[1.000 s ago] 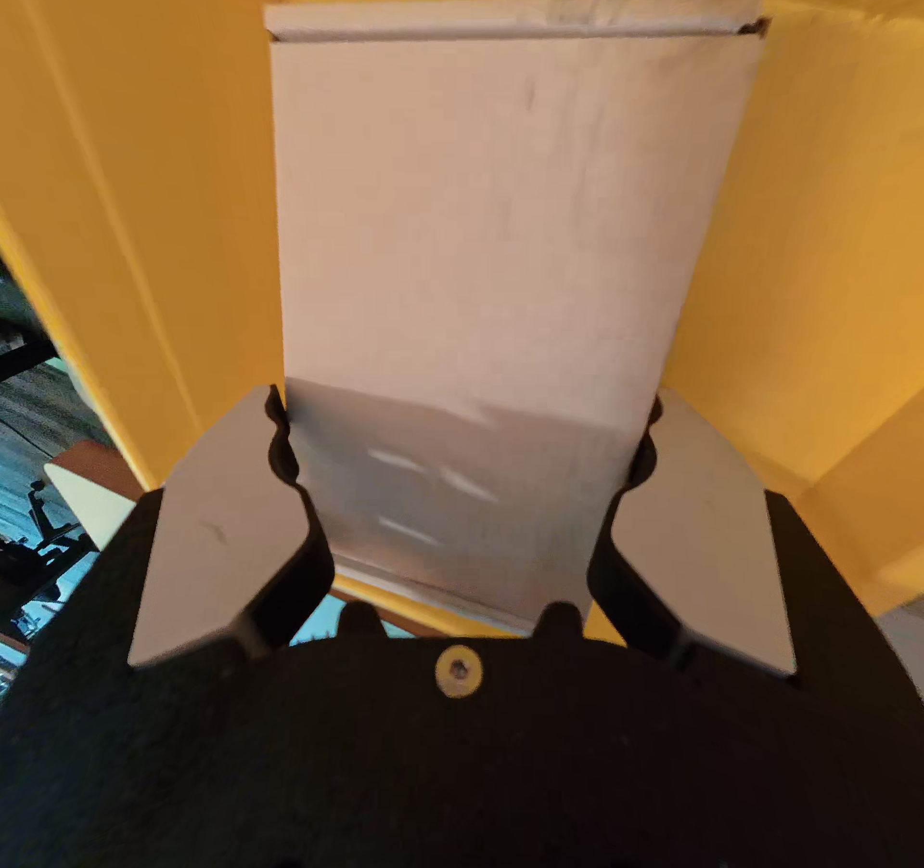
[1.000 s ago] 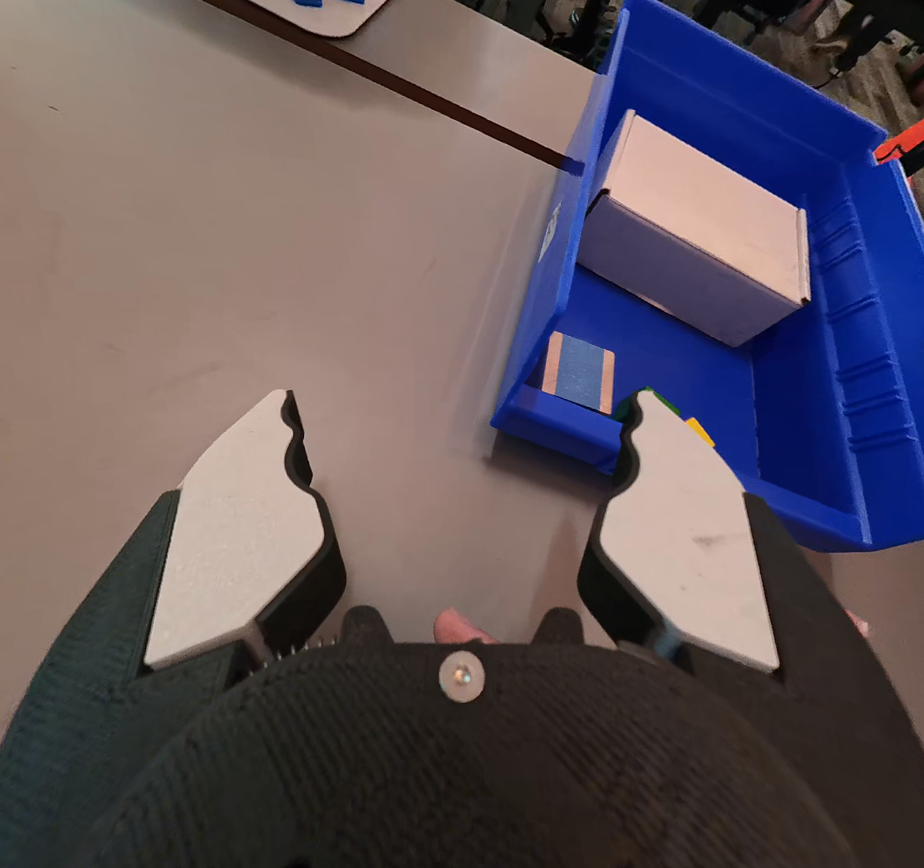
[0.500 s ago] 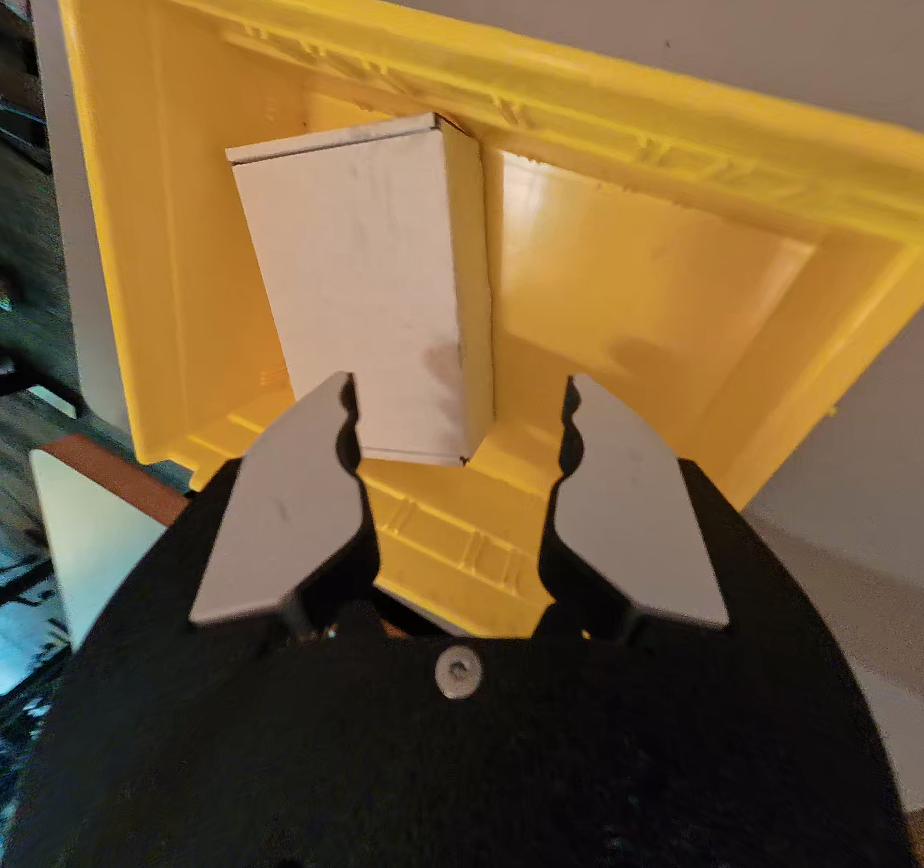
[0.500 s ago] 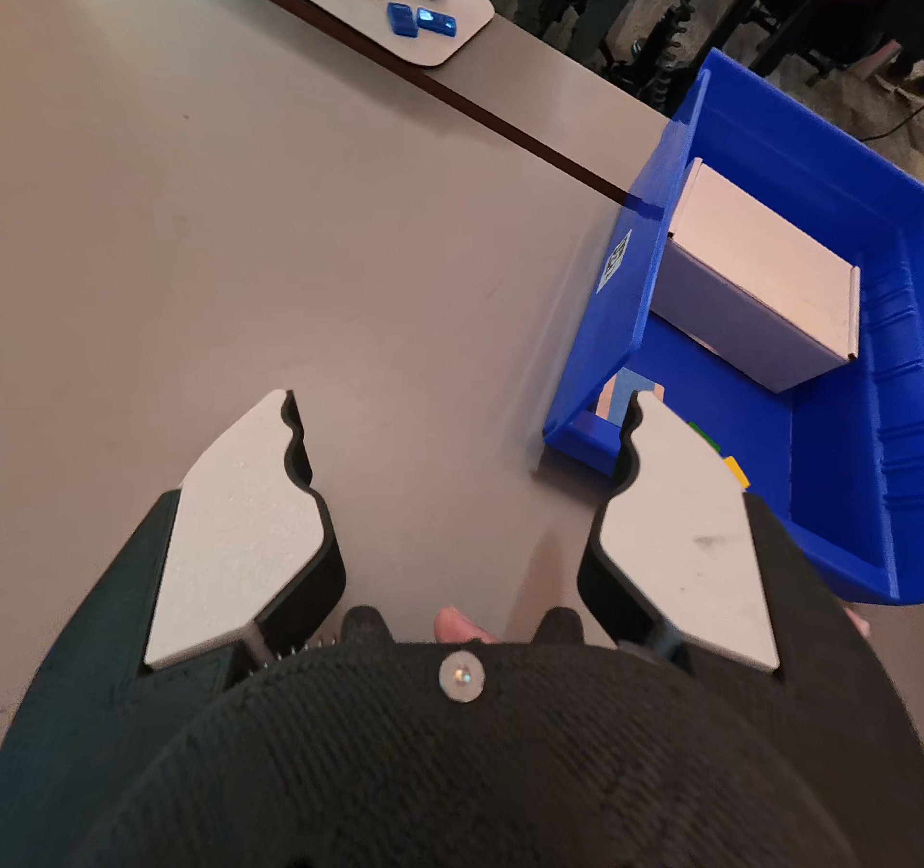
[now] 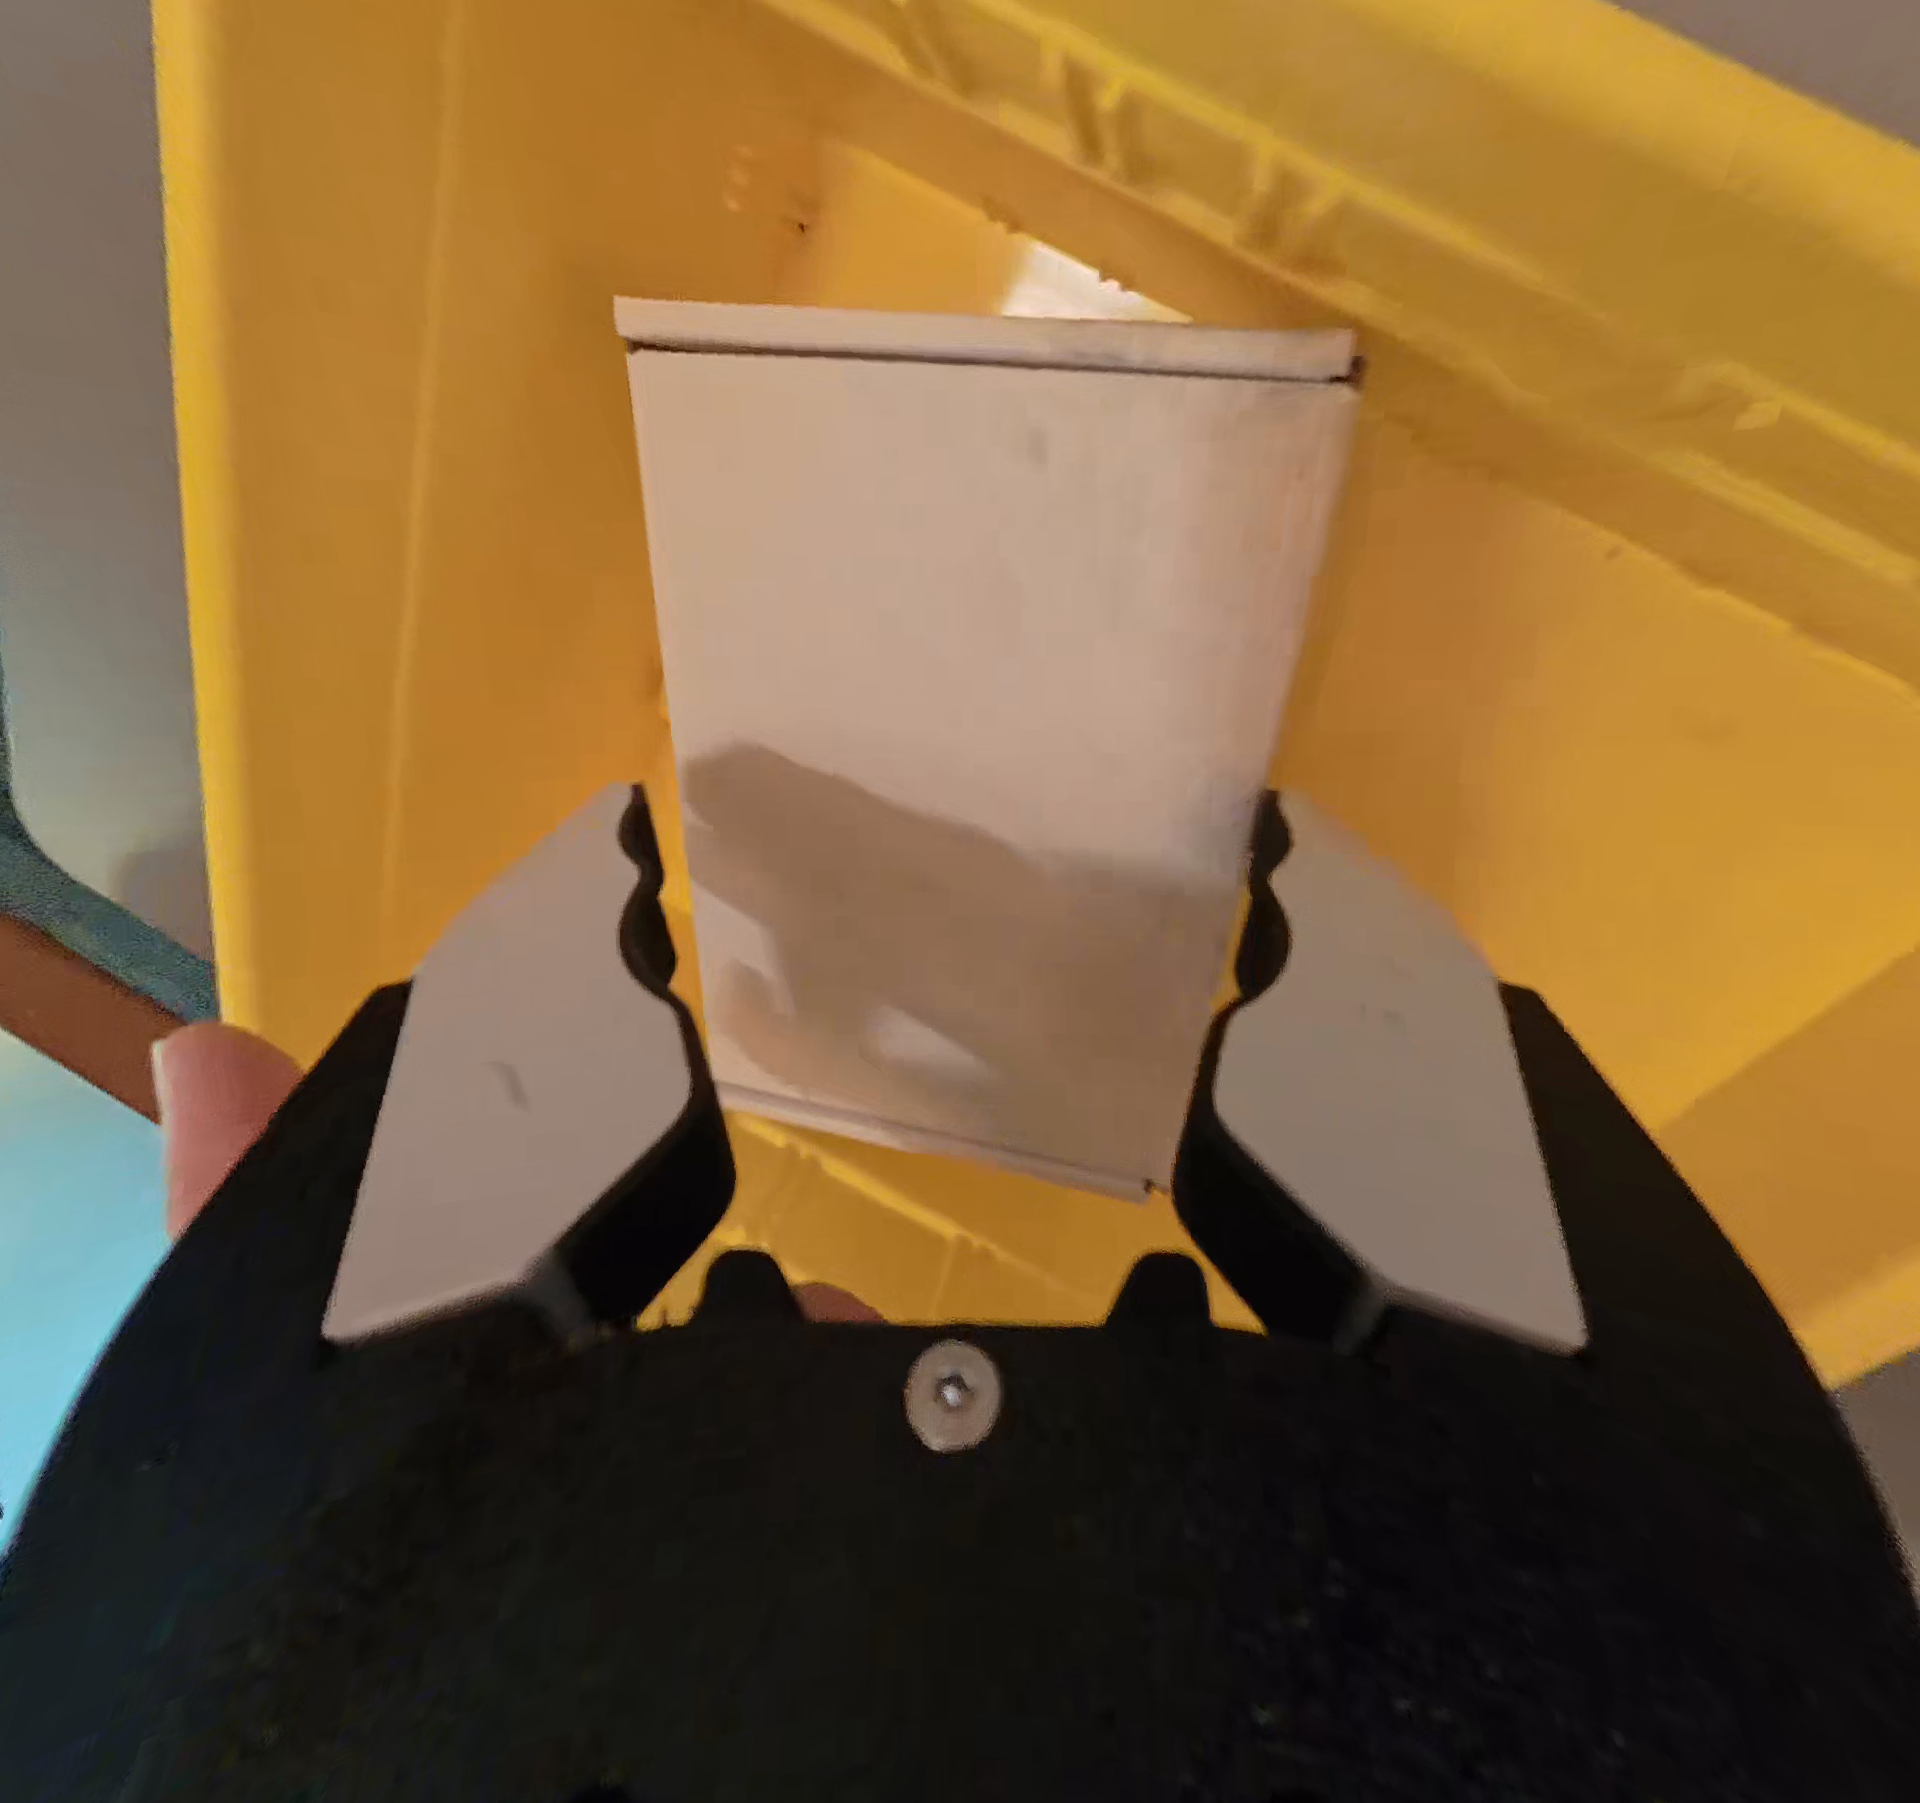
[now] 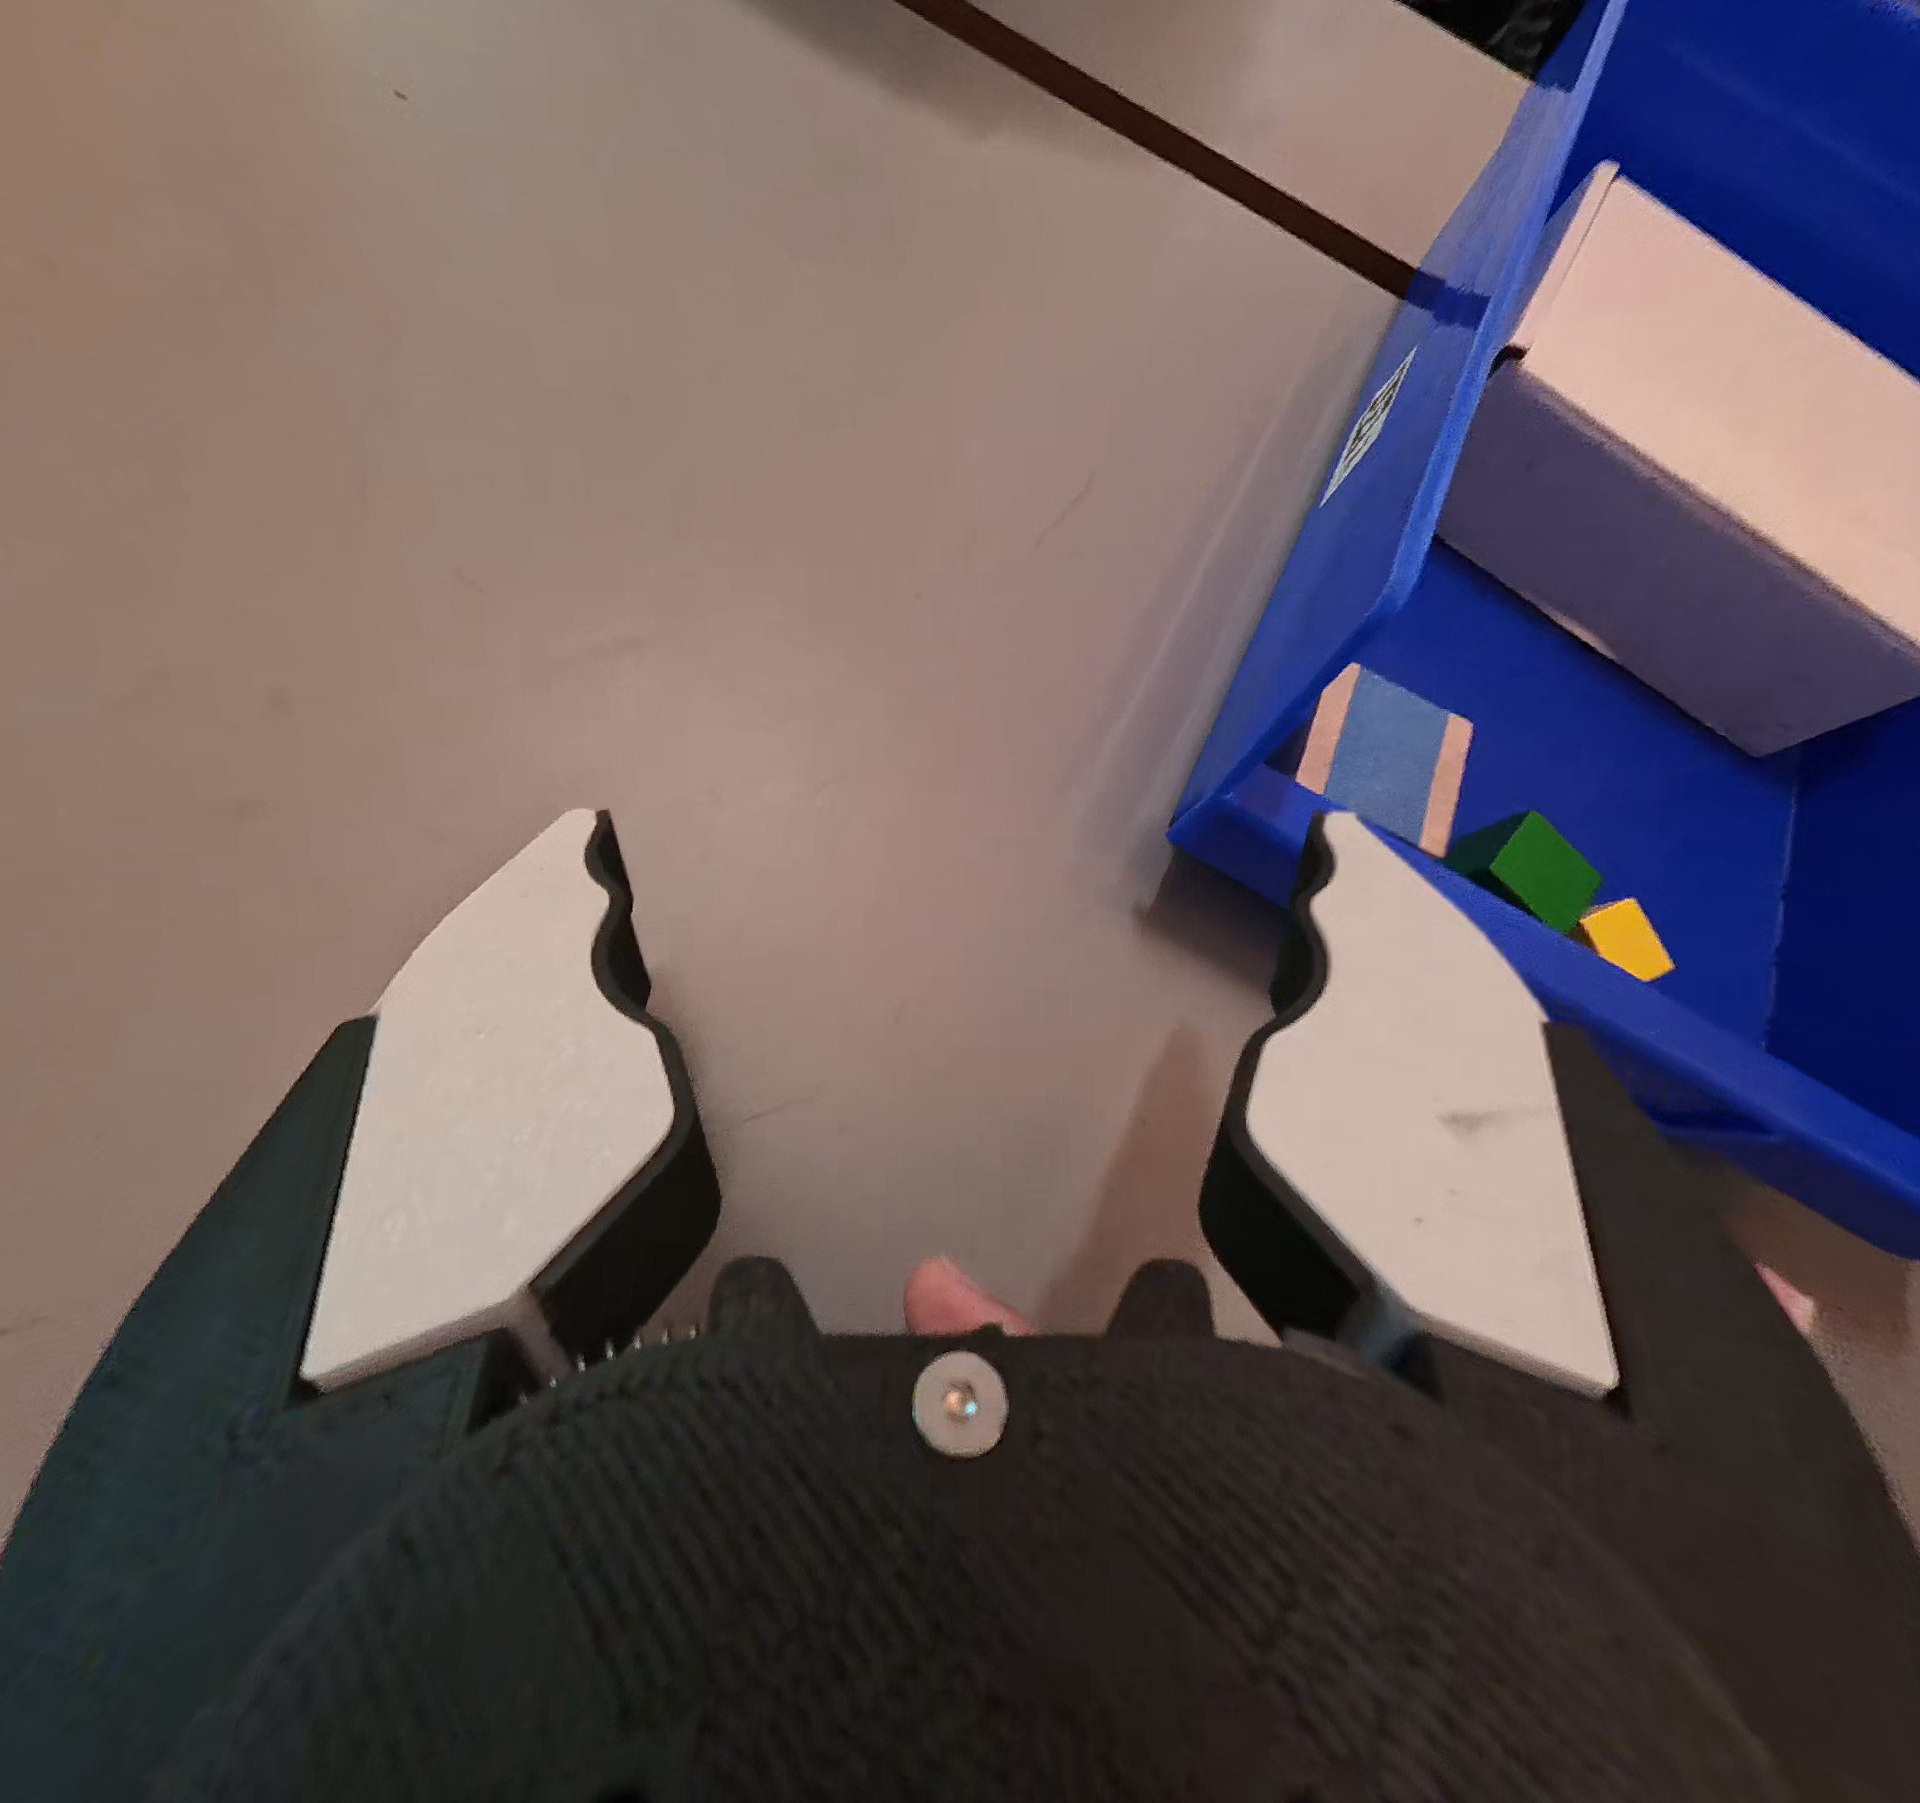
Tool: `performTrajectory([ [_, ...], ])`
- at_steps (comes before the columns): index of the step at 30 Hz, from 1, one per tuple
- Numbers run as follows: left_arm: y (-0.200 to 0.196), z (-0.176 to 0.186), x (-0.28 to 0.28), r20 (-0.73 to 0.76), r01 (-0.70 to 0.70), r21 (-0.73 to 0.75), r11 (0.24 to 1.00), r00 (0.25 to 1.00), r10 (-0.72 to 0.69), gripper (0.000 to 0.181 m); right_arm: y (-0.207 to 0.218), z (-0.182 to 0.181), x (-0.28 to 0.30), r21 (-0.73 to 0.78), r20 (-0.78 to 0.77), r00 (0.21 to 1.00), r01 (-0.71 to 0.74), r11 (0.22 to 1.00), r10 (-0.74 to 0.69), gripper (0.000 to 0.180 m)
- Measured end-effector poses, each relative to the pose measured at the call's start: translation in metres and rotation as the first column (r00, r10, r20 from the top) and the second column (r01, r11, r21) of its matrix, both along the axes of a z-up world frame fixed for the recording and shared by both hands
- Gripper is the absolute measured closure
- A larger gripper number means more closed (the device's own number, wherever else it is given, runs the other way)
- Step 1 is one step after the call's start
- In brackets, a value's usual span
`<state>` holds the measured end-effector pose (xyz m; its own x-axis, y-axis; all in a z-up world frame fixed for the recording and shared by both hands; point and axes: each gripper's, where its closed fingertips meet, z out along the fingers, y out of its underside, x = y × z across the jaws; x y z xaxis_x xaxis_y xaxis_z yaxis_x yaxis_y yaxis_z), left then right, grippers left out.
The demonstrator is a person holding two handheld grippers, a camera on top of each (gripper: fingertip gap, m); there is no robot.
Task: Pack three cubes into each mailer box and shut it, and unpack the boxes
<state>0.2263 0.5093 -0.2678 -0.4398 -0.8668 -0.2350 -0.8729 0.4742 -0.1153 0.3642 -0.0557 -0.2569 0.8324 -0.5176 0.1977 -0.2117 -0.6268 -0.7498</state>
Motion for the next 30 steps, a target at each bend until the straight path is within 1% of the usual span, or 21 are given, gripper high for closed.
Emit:
performTrajectory([
  [3, 0.004, -0.015, -0.001, -0.097, -0.031, -0.059, 0.998, 0.995, 0.025, 0.061, -0.002, -0.012, 0.001, -0.028, -0.024, 1.0, -0.004, 1.0, 0.004, 0.06],
  [5, 0.008, -0.027, -0.008, -0.187, -0.066, -0.077, 0.995, 0.981, 0.05, 0.051, -0.002, -0.018, 0.001, -0.045, -0.037, 0.999, -0.011, 0.999, 0.009, 0.06],
  [7, 0.011, -0.04, -0.017, -0.287, -0.091, -0.084, 0.992, 0.956, 0.063, 0.034, -0.001, -0.022, 0.001, -0.057, -0.043, 0.999, -0.026, 0.998, 0.023, 0.06],
  [8, 0.009, -0.042, -0.018, -0.311, -0.092, -0.102, 0.991, 0.949, 0.056, 0.034, 0.0, -0.024, 0.0, -0.061, -0.043, 0.999, -0.033, 0.998, 0.03, 0.06],
  [12, 0.01, -0.042, -0.016, -0.315, -0.072, -0.081, 0.994, 0.948, 0.043, 0.033, 0.002, -0.029, 0.002, -0.07, -0.043, 0.998, -0.041, 0.997, 0.038, 0.061],
  [17, 0.008, -0.042, -0.011, -0.227, -0.049, -0.115, 0.992, 0.974, 0.022, 0.037, 0.003, -0.028, 0.003, -0.067, -0.042, 0.999, -0.037, 0.997, 0.034, 0.063],
  [20, 0.008, -0.038, -0.008, -0.164, -0.007, -0.076, 0.997, 0.986, -0.006, 0.042, 0.005, -0.019, 0.001, -0.033, -0.046, 0.998, -0.036, 0.999, 0.034, 0.064],
  [23, 0.005, -0.029, -0.01, -0.139, 0.005, -0.044, 0.999, 0.99, -0.011, 0.046, 0.007, -0.006, -0.002, 0.005, -0.033, 0.999, -0.039, 0.999, 0.039, 0.065],
  [26, -0.003, -0.013, -0.013, -0.109, 0.024, -0.04, 0.999, 0.994, -0.029, 0.049, 0.007, 0.003, -0.005, 0.015, -0.017, 0.999, -0.043, 0.999, 0.043, 0.065],
  [30, -0.015, 0.003, -0.024, -0.111, 0.082, 0.009, 0.997, 0.991, -0.081, 0.049, 0.009, 0.016, -0.01, 0.033, 0.007, 0.998, -0.055, 0.998, 0.055, 0.065],
])
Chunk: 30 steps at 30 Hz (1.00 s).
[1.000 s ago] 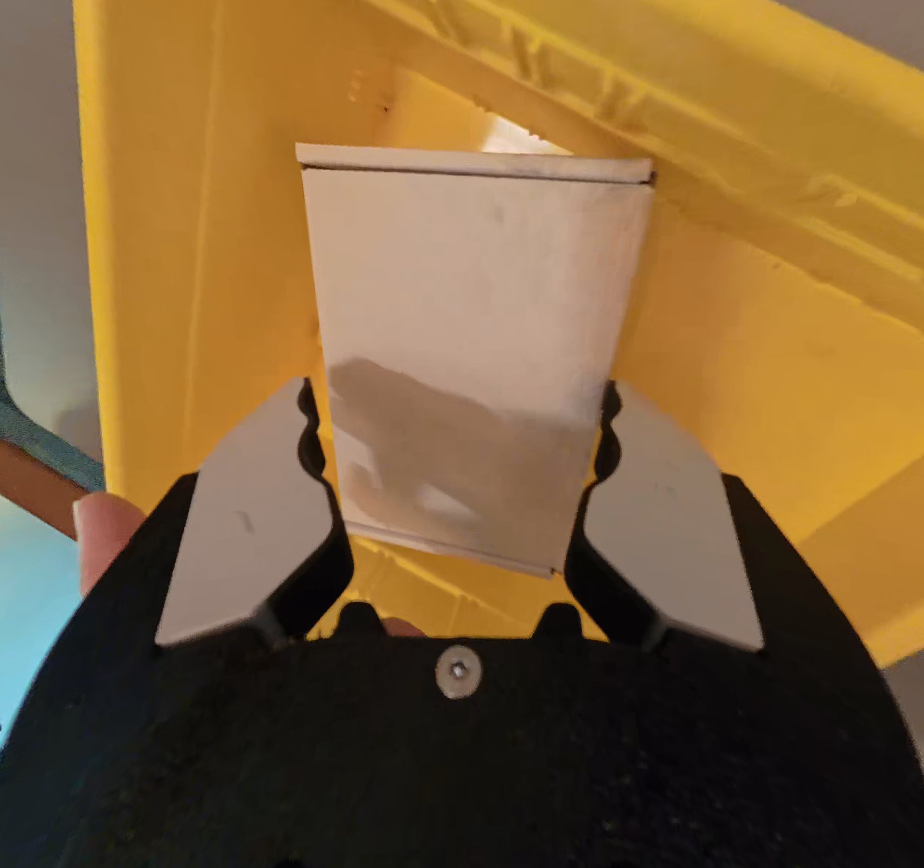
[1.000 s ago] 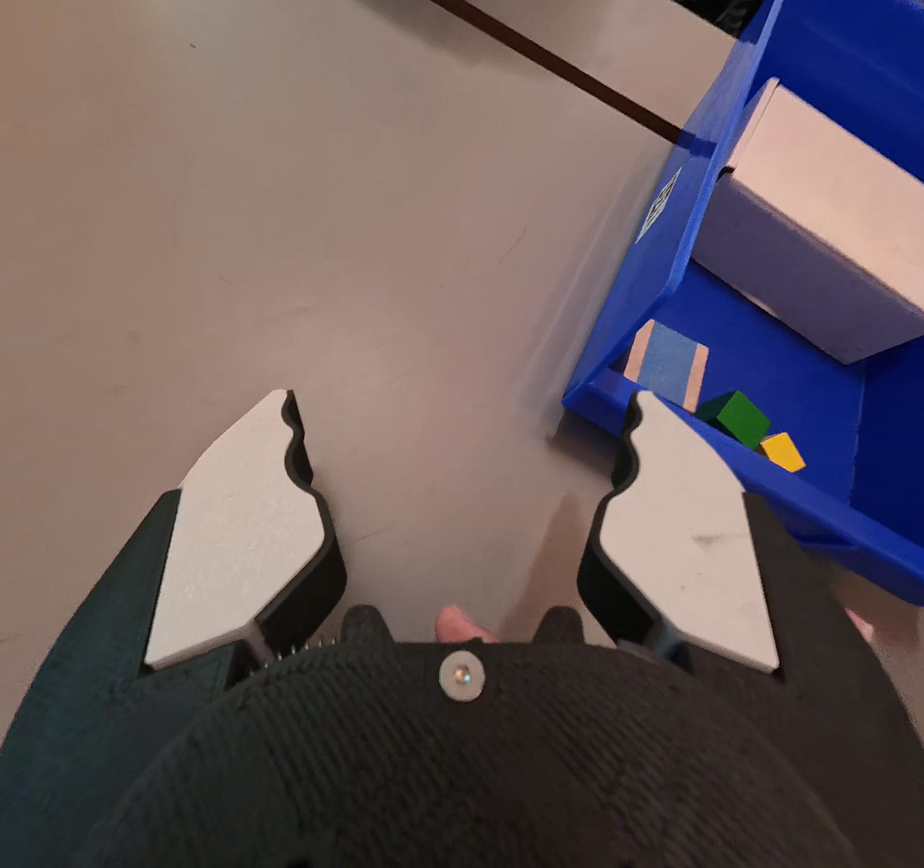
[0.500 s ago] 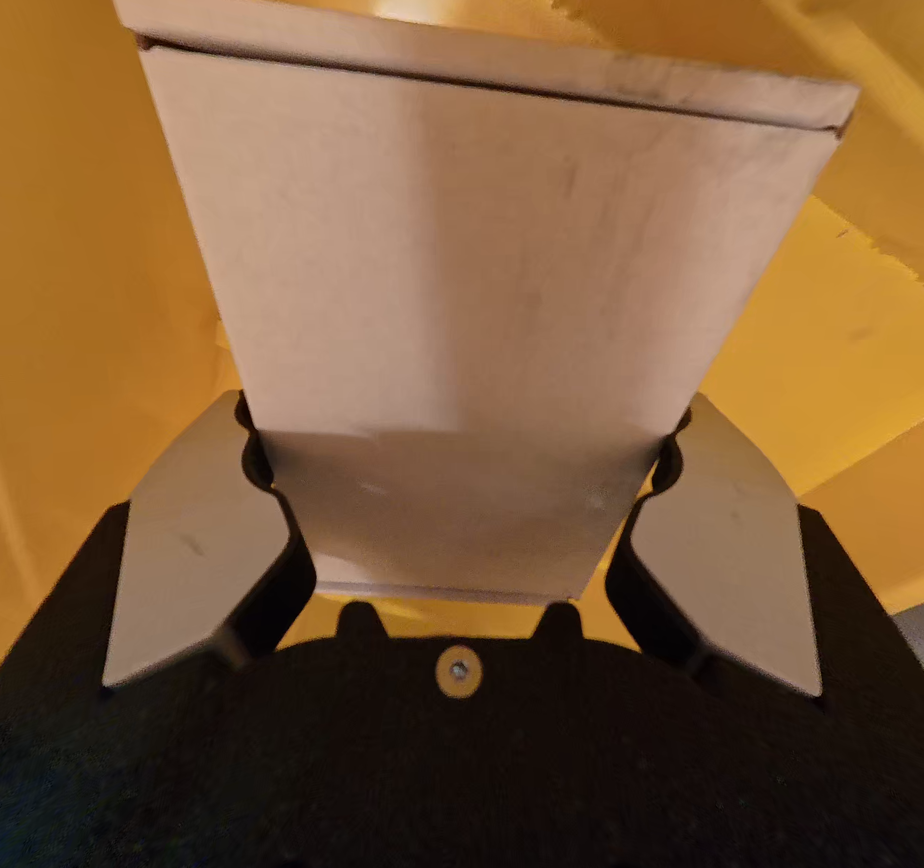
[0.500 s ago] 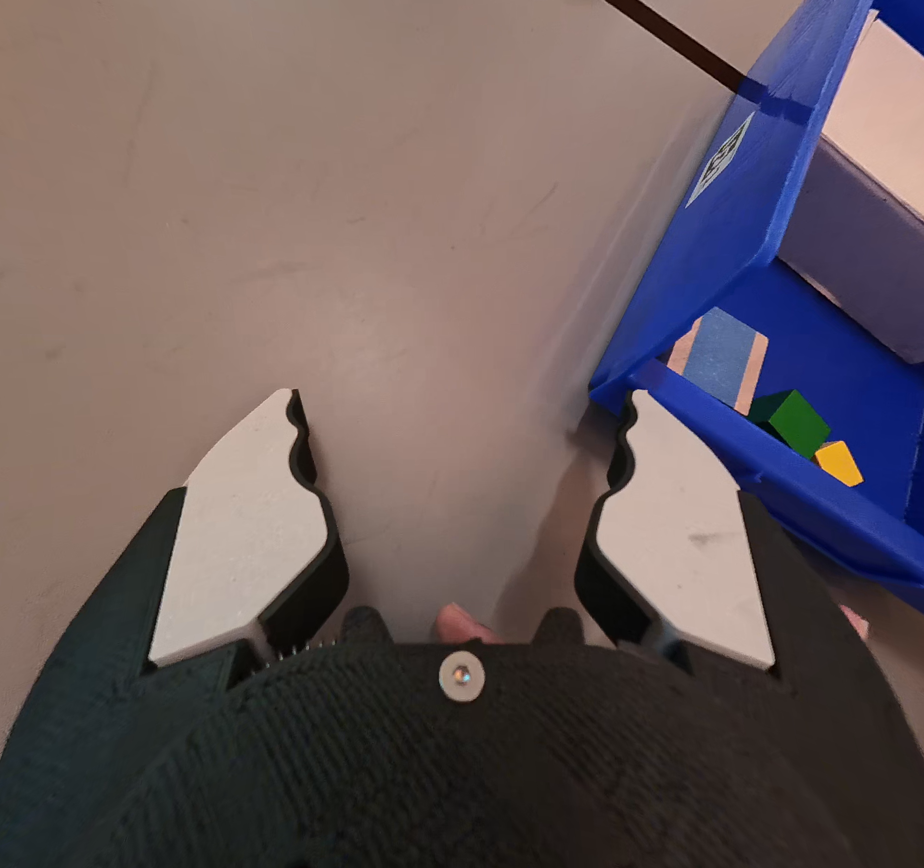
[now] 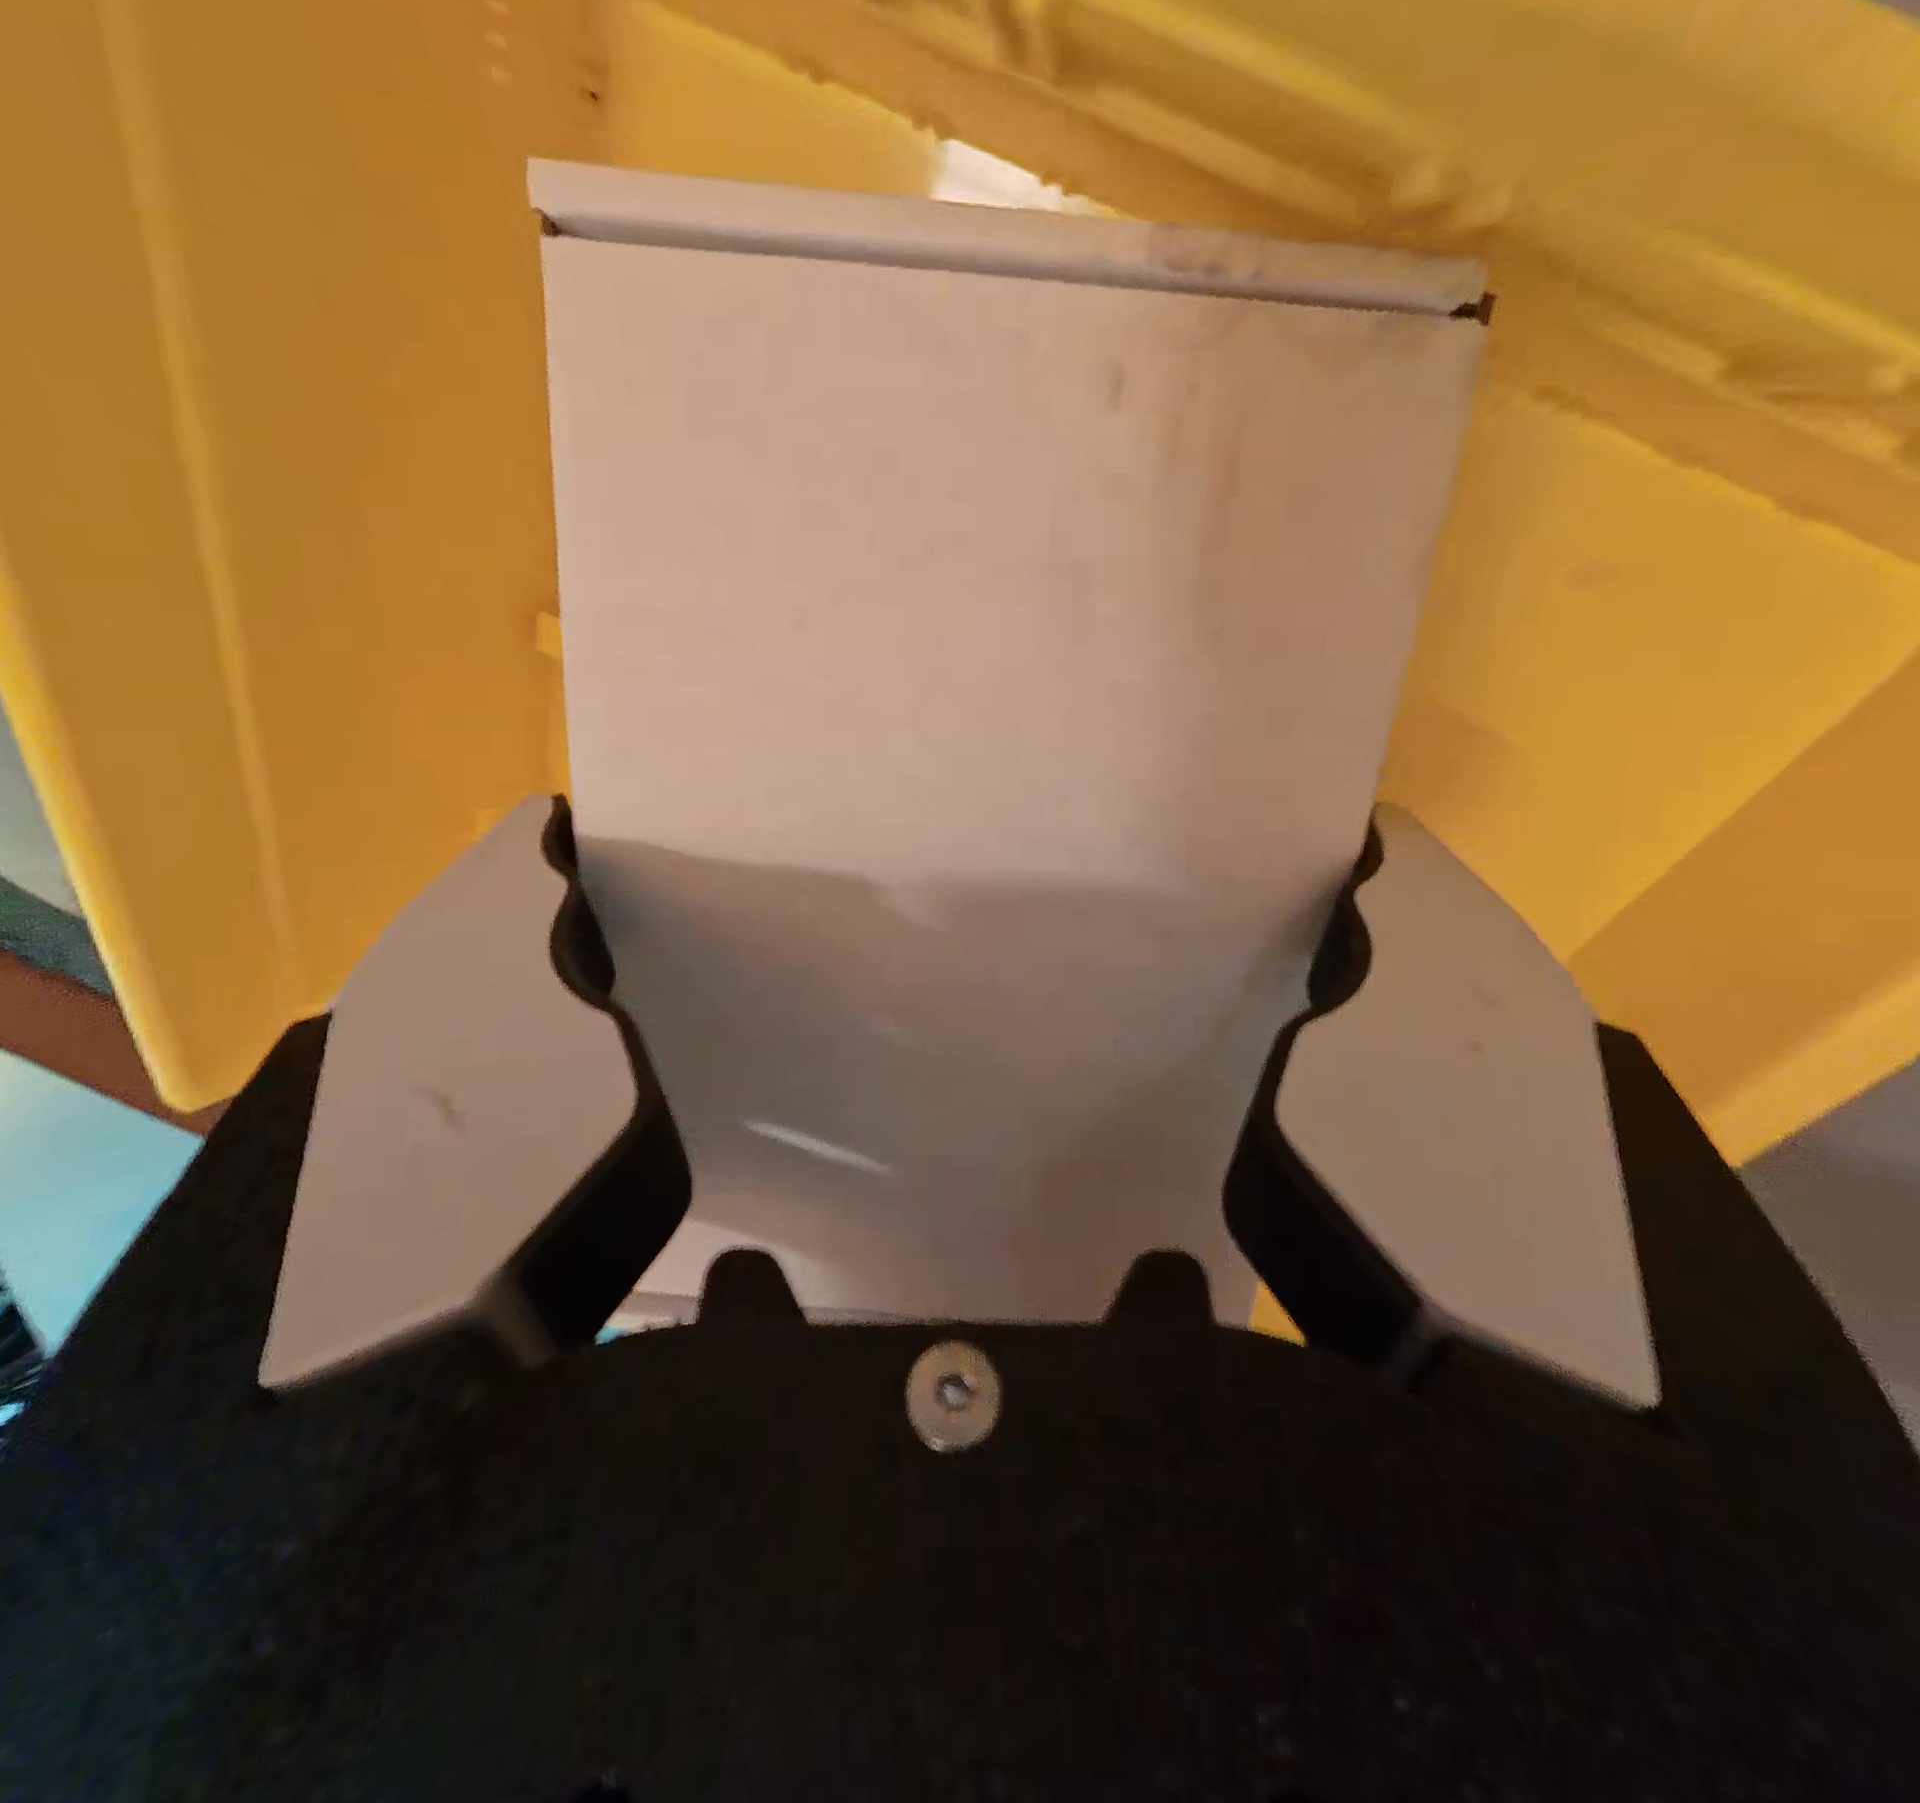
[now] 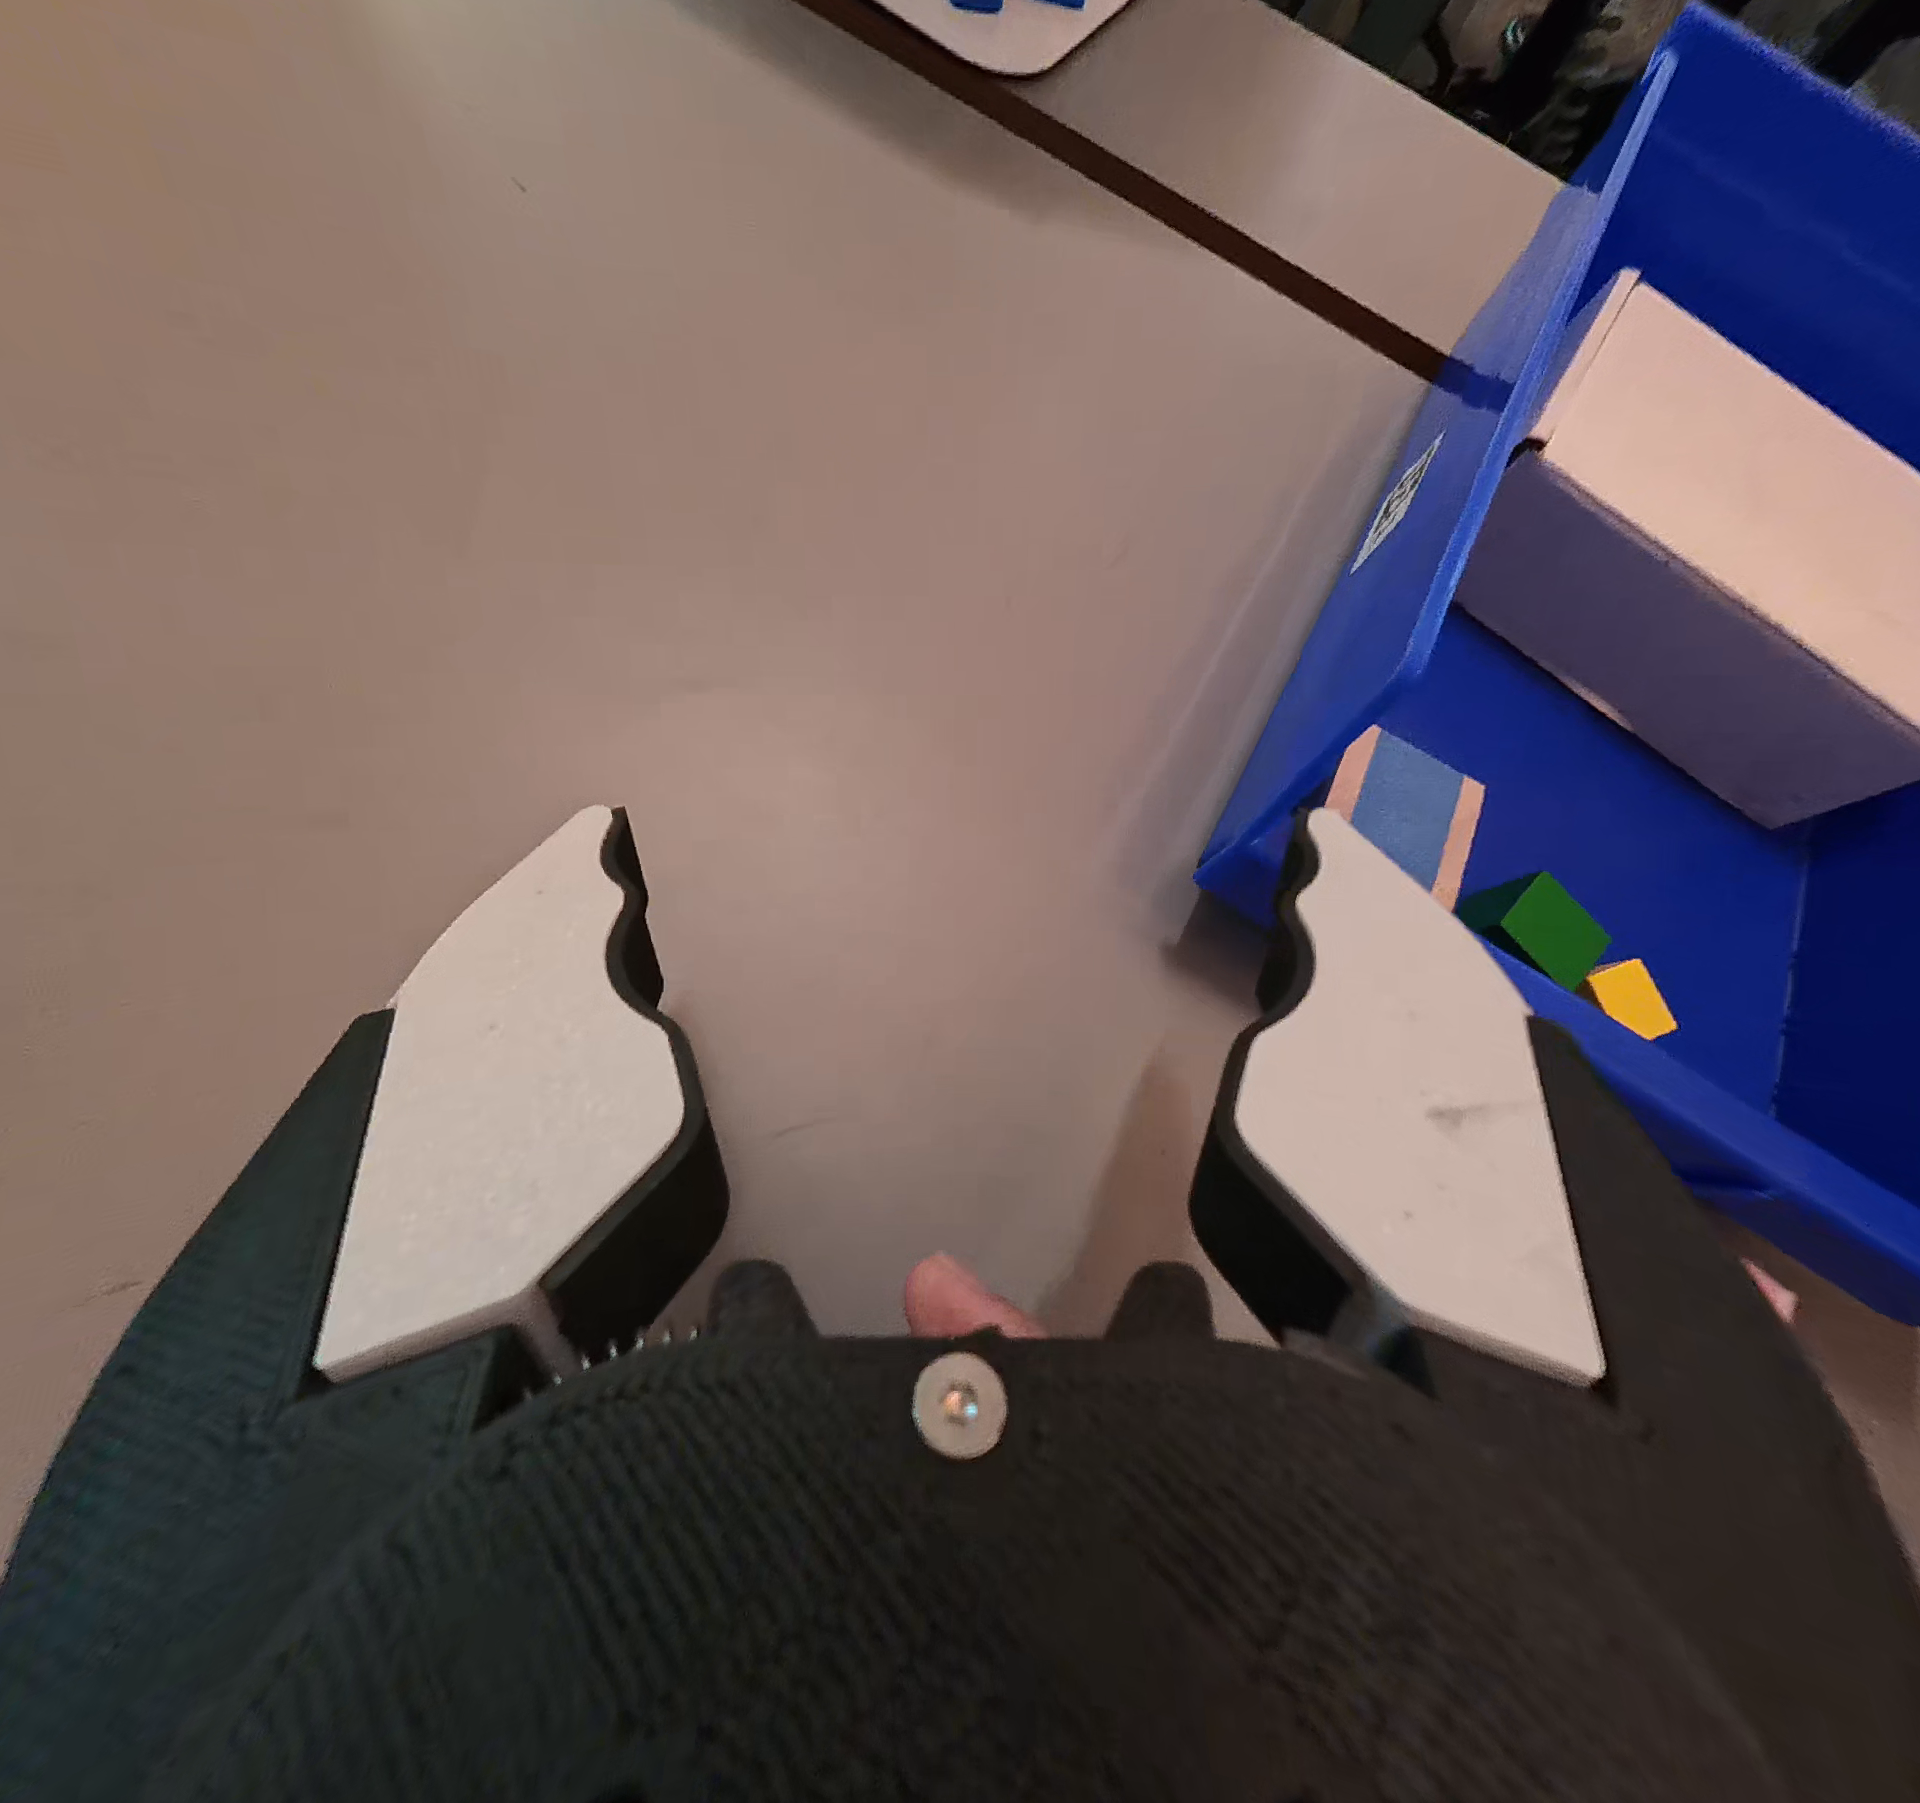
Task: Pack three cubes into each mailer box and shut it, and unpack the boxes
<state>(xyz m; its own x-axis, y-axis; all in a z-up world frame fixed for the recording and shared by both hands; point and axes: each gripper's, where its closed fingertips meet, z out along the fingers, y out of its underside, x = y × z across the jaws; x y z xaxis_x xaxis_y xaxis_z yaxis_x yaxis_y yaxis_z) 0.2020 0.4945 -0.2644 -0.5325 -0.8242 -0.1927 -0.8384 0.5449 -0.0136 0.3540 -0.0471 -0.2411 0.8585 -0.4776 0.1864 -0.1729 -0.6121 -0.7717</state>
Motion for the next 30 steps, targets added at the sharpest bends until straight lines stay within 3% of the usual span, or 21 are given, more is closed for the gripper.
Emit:
performTrajectory([
  [5, -0.011, 0.024, -0.012, -0.017, 0.092, 0.121, 0.988, 0.996, -0.09, 0.05, 0.001, 0.011, -0.005, 0.001, 0.032, 0.999, -0.013, 1.0, 0.013, 0.064],
  [11, -0.03, 0.09, -0.013, 0.051, 0.135, 0.204, 0.97, 0.988, -0.148, 0.05, 0.001, 0.023, -0.009, 0.029, 0.048, 0.999, -0.024, 0.999, 0.023, 0.064],
  [14, -0.056, 0.123, -0.009, 0.133, 0.122, 0.138, 0.983, 0.981, -0.141, 0.05, 0.003, 0.027, -0.012, 0.046, 0.045, 0.998, -0.037, 0.998, 0.035, 0.065],
  [17, -0.105, 0.137, -0.004, 0.187, 0.138, 0.006, 0.99, 0.973, -0.137, 0.049, 0.008, 0.032, -0.02, 0.075, 0.027, 0.997, -0.068, 0.995, 0.066, 0.066],
  [21, -0.19, 0.118, 0.002, 0.193, 0.169, -0.113, 0.979, 0.97, -0.145, 0.049, 0.018, 0.038, -0.035, 0.149, -0.049, 0.992, -0.112, 0.983, 0.12, 0.078],
  [26, -0.308, 0.071, 0.004, 0.182, 0.228, -0.219, 0.949, 0.965, -0.189, 0.05, 0.037, 0.046, -0.064, 0.279, -0.189, 0.949, -0.194, 0.941, 0.252, 0.088],
  [30, -0.379, 0.025, 0.0, 0.164, 0.297, -0.245, 0.923, 0.951, -0.263, 0.05, 0.045, 0.051, -0.084, 0.373, -0.249, 0.897, -0.259, 0.891, 0.365, 0.094],
])
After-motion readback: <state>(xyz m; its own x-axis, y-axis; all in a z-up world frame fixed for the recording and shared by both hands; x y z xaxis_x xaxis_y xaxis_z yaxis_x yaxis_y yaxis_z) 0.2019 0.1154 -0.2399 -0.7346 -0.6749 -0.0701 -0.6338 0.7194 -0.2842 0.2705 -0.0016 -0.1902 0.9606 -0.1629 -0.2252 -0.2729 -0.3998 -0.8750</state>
